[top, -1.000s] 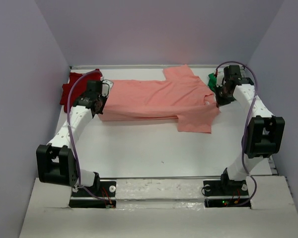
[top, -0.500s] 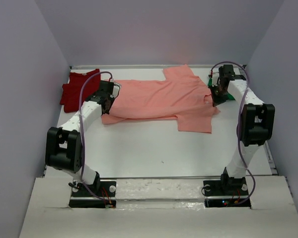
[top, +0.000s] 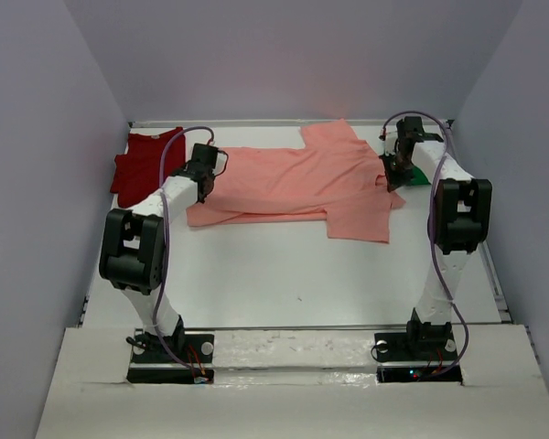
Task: Fold and stack the t-shirts
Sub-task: Fold the flattened tshirt in 1/3 of the way
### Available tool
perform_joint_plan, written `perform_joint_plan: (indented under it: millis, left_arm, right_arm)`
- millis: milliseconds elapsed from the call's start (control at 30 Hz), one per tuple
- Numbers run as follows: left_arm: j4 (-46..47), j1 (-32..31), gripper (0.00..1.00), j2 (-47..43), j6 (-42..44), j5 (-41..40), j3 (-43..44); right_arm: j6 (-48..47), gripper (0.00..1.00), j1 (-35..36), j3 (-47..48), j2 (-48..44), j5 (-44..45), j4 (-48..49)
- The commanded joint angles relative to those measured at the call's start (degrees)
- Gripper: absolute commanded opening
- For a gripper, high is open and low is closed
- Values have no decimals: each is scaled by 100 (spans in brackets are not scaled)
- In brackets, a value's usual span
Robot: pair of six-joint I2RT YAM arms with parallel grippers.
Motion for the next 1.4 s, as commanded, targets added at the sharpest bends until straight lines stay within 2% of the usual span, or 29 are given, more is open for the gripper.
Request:
perform_joint_plan:
  millis: [0, 700, 1033, 1300, 1333, 1367]
  left_arm:
    - [351, -39, 0, 80, 134, -420, 351]
    - [1361, -400, 0, 959, 467, -1474, 211]
    - [2134, -408, 0, 1539, 793, -2493, 185]
    - [2381, -408, 0, 1829, 925, -2819, 290]
    - [2416, -408, 5, 1847, 925, -2863, 299]
    - [2434, -408, 15, 1873, 925, -2890, 325]
  right_arm:
    - [-127, 0, -19, 453, 56, 121, 166]
    - [-189, 0, -19, 655, 609, 218, 157]
    - [-154, 0, -19, 1042, 935, 209, 139]
    - [-250, 0, -19, 1112, 996, 209, 96]
    - [-268, 13, -19, 1095, 988, 209, 87]
    - [-276, 42, -19, 1077, 979, 218, 69]
